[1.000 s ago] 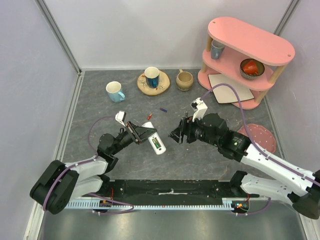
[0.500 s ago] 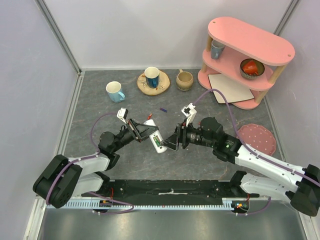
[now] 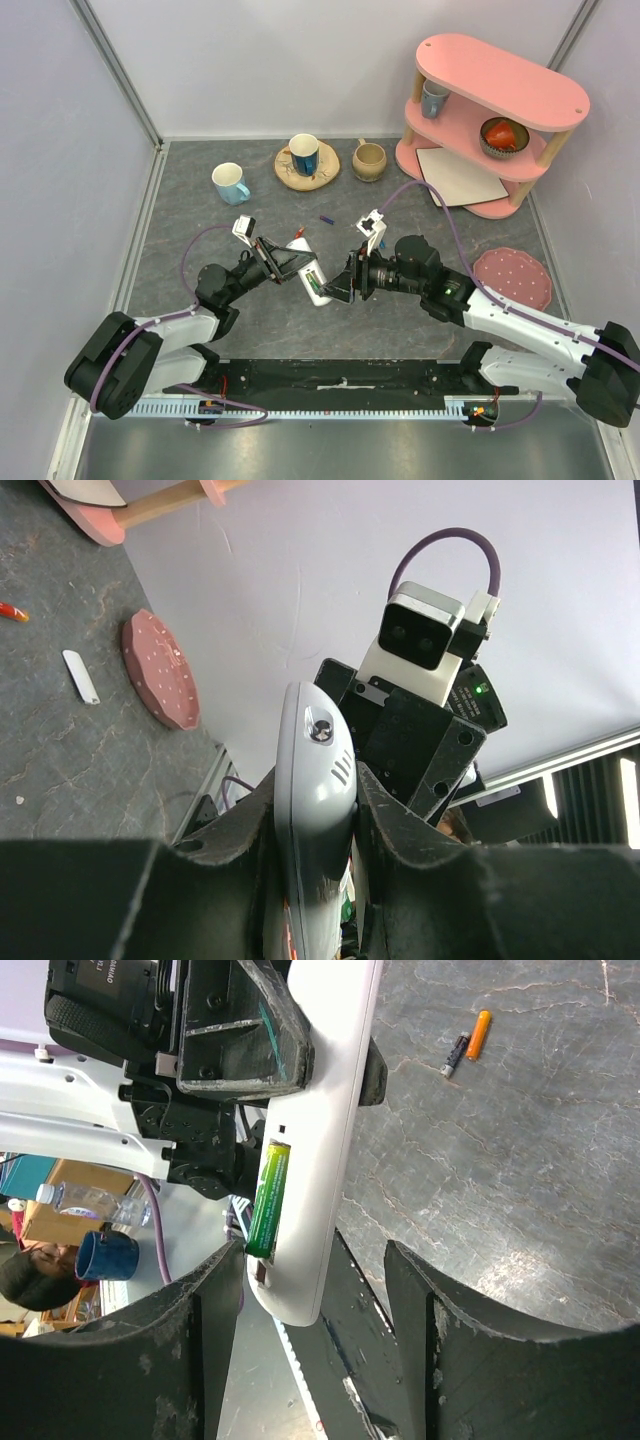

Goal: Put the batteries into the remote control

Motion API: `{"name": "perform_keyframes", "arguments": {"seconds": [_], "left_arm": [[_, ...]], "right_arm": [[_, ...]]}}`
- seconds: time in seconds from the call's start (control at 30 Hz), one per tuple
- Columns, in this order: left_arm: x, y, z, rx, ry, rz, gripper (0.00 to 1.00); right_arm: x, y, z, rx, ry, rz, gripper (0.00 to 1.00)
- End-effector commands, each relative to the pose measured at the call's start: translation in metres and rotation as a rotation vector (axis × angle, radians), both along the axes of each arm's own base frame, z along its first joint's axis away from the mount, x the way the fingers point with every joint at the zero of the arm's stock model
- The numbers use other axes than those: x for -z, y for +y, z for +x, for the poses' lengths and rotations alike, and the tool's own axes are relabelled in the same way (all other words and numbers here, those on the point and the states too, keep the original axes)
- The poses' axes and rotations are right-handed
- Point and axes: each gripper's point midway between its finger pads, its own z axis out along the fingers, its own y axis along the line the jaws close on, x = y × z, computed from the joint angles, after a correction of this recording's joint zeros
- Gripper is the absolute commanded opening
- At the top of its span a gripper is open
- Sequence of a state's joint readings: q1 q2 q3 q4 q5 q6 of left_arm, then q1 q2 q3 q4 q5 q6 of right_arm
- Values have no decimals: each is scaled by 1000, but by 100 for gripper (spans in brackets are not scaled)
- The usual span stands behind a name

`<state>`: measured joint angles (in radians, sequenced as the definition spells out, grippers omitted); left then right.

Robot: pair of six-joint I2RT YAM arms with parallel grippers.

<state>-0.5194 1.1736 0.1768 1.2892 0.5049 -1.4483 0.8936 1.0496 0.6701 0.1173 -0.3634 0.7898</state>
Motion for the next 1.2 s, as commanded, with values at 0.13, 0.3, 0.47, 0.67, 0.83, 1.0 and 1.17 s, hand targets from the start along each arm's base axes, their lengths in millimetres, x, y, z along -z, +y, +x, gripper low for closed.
{"name": "perform_keyframes", "arguments": {"seconds": [0.13,0.3,0.47,0.67,0.83,1.0,1.17], "left_arm": [[-47,6,-16,21,-165,-119,2],[-46,7,-16,19,-162,-118,2],[-46,7,-17,16,-163,-120,2],[-47,8,-17,16,-166,-124,2],[-47,8,-17,14,-165,-124,2],[-48,9,-19,17,-171,-126,2],[-48,8,-20,25,-173,-124,2]], "right_arm": [[-7,4,0,-15,-26,34,65],[-10,5,-1,-25,-30,45,66],[-10,3,-2,-20,-29,46,68],[-11,-1,-4,-16,-33,45,68],[-8,-3,-3,-8,-32,37,68],[-6,-2,-1,-5,-27,27,67],[-6,1,1,-8,-24,24,67]]}}
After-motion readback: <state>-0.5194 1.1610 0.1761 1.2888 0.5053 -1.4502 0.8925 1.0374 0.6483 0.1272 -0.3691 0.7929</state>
